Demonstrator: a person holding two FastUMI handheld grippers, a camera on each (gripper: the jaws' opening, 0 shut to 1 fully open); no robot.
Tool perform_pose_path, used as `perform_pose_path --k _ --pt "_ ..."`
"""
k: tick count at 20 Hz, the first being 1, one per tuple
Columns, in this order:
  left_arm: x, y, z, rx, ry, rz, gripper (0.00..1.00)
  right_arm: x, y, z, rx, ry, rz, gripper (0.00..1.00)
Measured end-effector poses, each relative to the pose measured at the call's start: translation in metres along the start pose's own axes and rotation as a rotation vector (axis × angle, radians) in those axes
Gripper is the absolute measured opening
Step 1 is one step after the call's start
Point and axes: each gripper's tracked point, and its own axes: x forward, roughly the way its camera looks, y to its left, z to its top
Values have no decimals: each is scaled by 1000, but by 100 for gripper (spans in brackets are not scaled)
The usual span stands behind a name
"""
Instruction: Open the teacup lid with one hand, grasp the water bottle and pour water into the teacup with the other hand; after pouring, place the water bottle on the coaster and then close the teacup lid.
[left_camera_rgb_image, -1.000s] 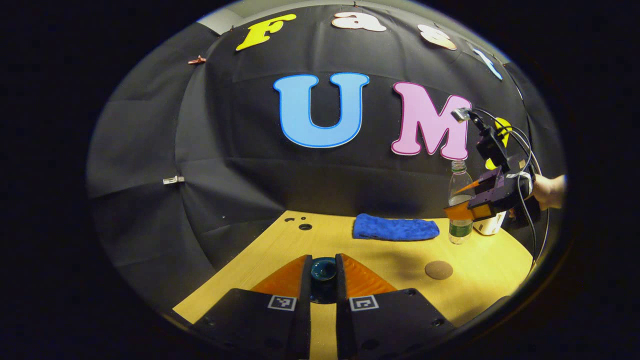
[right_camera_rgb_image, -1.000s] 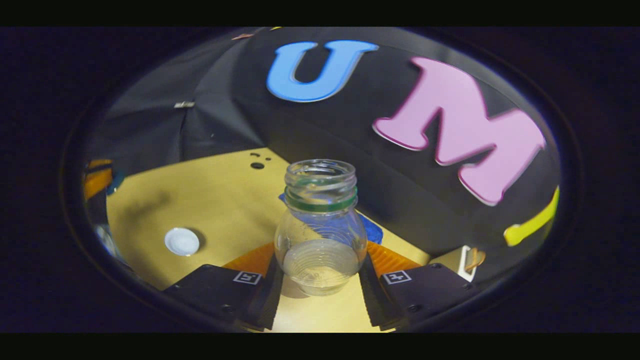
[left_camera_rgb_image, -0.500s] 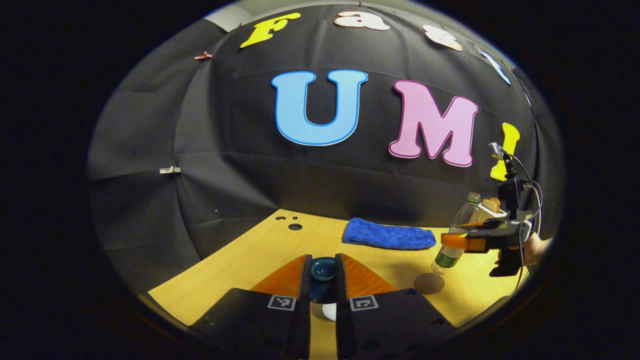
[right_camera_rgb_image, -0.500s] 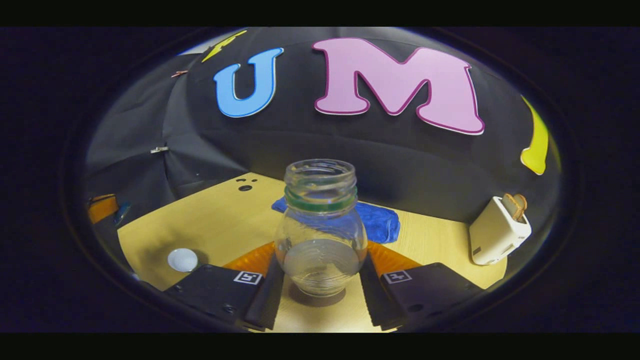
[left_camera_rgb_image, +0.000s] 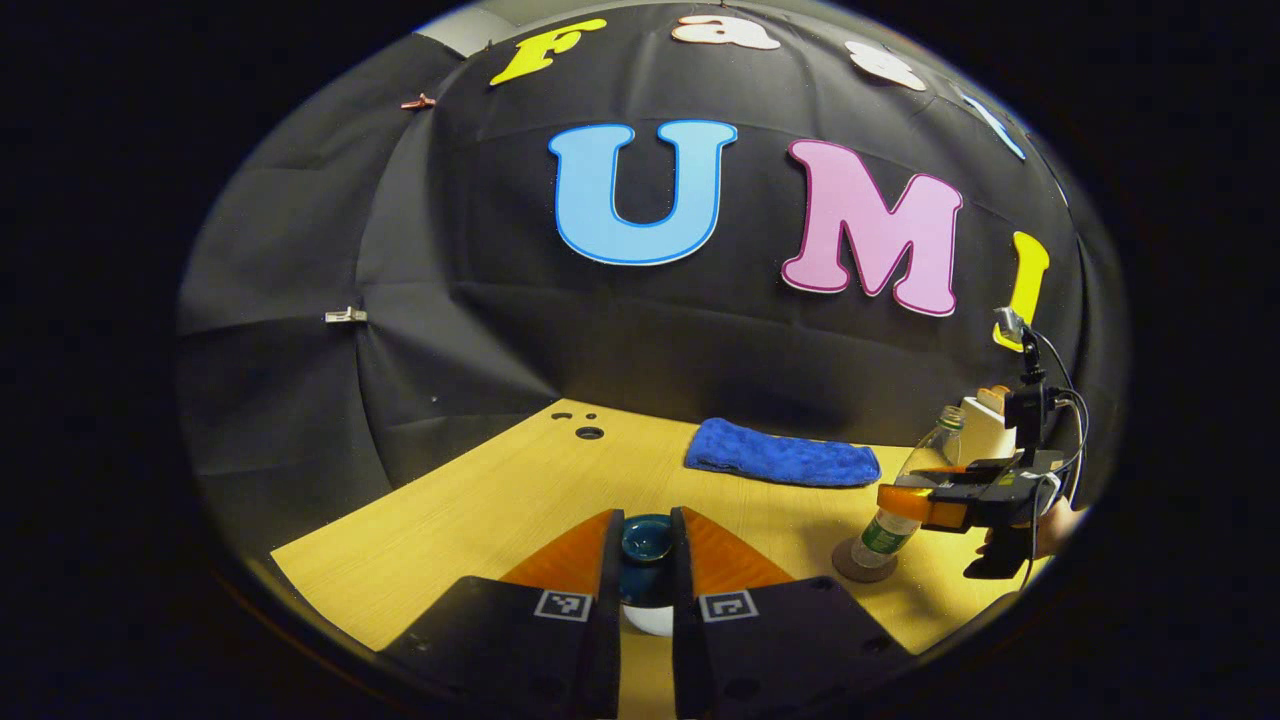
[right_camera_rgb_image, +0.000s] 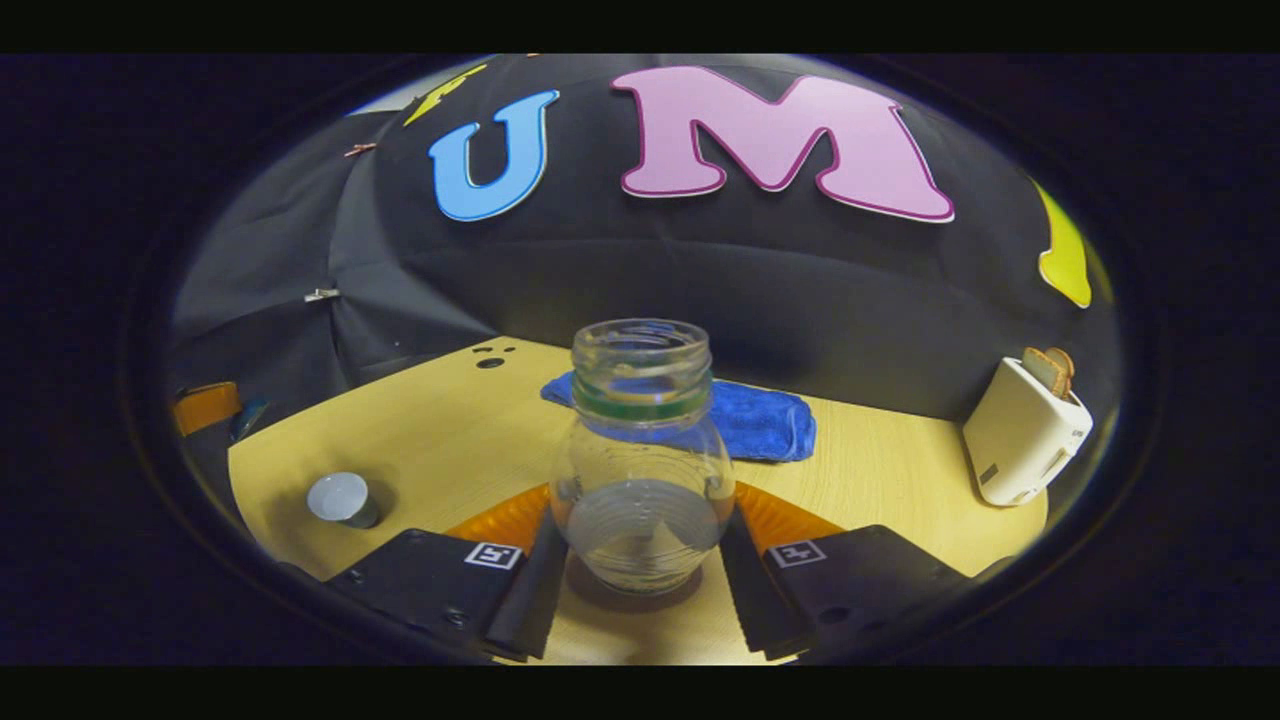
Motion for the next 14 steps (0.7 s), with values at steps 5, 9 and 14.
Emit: perform_pose_path --k 5,9,14 --pt "0 4 -1 12 2 10 25 -1 1 -5 12 6 0 80" --pt "0 4 0 21 0 10 25 -6 3 -19 30 51 -4 87" --pt "6 -1 -14 14 23 -1 25 -20 3 -31 39 65 -15 98"
